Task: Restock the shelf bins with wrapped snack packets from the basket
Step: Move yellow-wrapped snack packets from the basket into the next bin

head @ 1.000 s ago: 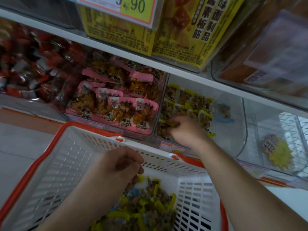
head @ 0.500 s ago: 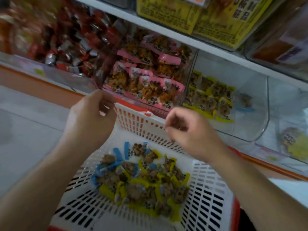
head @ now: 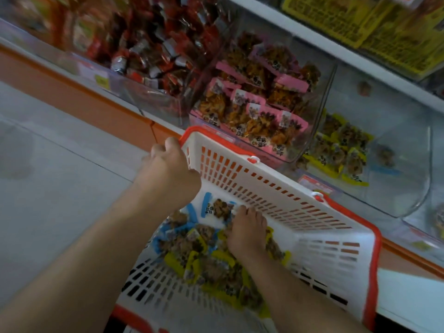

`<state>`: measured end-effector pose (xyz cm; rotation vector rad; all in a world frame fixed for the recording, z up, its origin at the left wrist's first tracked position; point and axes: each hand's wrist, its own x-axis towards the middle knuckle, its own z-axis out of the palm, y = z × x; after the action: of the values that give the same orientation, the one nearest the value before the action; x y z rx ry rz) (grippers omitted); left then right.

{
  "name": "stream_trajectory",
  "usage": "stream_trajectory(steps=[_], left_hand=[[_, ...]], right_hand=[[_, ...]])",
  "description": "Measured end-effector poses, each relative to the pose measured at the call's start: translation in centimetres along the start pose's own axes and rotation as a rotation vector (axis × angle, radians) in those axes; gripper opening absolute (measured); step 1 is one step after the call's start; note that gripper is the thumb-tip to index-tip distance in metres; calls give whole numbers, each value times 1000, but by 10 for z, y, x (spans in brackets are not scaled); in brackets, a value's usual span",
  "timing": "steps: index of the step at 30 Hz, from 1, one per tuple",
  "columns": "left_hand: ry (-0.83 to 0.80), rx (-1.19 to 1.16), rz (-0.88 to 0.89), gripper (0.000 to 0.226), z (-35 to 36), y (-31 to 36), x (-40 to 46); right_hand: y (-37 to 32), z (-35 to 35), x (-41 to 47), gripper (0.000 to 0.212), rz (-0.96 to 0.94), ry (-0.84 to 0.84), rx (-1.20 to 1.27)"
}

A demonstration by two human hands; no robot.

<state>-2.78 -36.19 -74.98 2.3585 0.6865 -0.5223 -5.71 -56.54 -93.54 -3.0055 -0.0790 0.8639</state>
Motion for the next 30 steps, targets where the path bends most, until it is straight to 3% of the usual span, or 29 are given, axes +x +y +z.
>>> stream_trajectory(steps=[4,6,10,13,16,20,25,28,30], left_hand=[[239,-49,160,52,-5,9,-7],[309,-144,276,40,-6,17,-11],[104,-249,320,17,6,34,-20],[-101,-439,269,19,15,46,-25],[-236,-612,231,26,21,56,-31],[-316,-647,239,28,33,63,-36],[-186,-695,361,32,42,80,-39],[-244,-732,429,37,49,89,-42],[-214,-576,490,44,56,87,-40]], right_hand=[[-2,-41,-10,61,-26,-58,412],[-2,-80,-22,56,-48,-68,613],[8,-159,-56,36,-126,-73,875],[21,-193,-80,31,-128,0,994],[43,-199,-95,33,-80,146,1076],[58,-200,-103,30,-113,261,1069],[82,-220,-91,26,-274,151,863],[108,-229,-73,28,-239,269,893],[130,-234,-46,34,-147,383,983]])
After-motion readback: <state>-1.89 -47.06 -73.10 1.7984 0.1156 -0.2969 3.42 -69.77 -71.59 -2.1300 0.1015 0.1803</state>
